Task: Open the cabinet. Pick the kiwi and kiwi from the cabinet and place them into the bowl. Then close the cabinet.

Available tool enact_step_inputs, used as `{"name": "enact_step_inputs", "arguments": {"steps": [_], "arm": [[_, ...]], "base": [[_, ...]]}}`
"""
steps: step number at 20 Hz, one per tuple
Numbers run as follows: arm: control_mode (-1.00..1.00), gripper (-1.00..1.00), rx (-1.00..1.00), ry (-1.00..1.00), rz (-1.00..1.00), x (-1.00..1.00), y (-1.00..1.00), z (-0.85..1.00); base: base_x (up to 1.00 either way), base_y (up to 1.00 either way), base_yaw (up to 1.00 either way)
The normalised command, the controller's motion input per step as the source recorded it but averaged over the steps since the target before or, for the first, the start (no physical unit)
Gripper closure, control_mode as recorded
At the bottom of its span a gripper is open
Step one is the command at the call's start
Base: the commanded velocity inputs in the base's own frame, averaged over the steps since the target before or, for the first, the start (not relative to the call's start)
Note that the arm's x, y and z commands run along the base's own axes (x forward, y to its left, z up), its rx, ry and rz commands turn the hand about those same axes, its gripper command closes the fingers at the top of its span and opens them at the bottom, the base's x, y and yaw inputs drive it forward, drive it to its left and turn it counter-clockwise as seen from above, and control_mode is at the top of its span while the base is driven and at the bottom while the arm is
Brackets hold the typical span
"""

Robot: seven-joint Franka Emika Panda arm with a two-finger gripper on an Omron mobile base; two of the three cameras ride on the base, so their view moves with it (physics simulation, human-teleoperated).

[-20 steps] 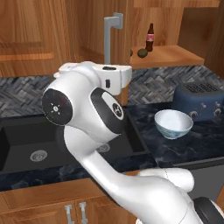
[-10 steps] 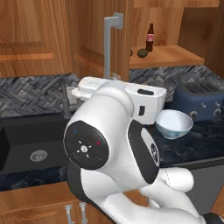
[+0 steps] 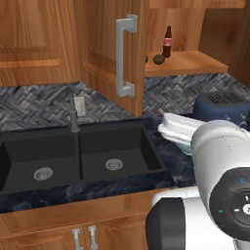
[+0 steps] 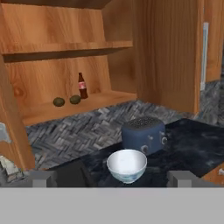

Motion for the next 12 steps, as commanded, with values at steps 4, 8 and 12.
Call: {"name": "enact_step_inputs", "arguments": {"steps": [4,8,12], "arm": [[-1.0,-1.0,0.13,0.06,0.05,0.11,-1.0,-0.09],[-1.0,-1.0,0.08,0.0,0.12,0.32,-0.85,0.0],[-1.0,-1.0,0.06,0.0,0.12,0.68,-0.26,-0.08]], "base": [[0.0,0.0,0.0],[0.0,0.0,0.0],[0.0,0.0,0.0]]}}
